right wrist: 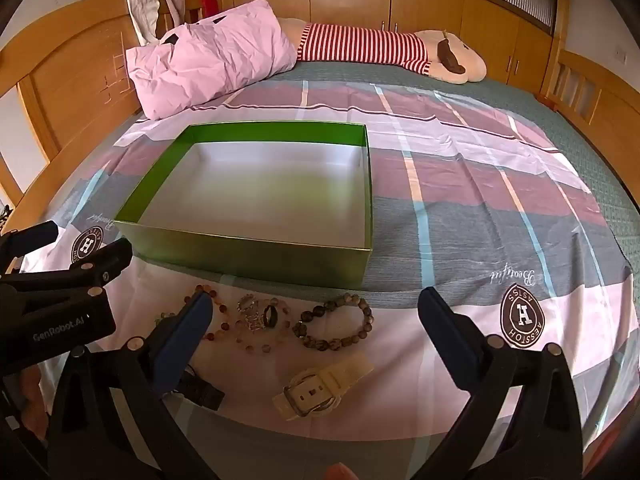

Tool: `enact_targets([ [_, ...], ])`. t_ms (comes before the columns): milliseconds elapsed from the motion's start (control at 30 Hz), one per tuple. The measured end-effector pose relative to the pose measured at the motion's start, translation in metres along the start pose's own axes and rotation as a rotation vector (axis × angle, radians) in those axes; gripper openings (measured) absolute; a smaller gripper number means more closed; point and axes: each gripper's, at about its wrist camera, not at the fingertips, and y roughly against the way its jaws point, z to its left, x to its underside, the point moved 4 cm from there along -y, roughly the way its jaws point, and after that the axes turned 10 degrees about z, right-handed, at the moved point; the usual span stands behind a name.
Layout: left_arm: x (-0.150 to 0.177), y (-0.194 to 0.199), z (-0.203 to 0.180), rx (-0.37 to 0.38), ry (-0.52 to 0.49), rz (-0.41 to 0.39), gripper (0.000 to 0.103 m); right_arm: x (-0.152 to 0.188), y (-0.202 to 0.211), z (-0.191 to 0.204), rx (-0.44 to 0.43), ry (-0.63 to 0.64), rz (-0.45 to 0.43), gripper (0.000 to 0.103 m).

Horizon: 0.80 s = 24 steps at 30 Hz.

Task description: Organize jewelry

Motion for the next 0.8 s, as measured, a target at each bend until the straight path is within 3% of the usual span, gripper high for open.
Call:
enact_targets([
  [800,0.003,0.0019,-0.0027,0.001,-0.004,0.001,0.101,0.001,0.002,0.0029,0.005,0.009,-0.007,0.102],
])
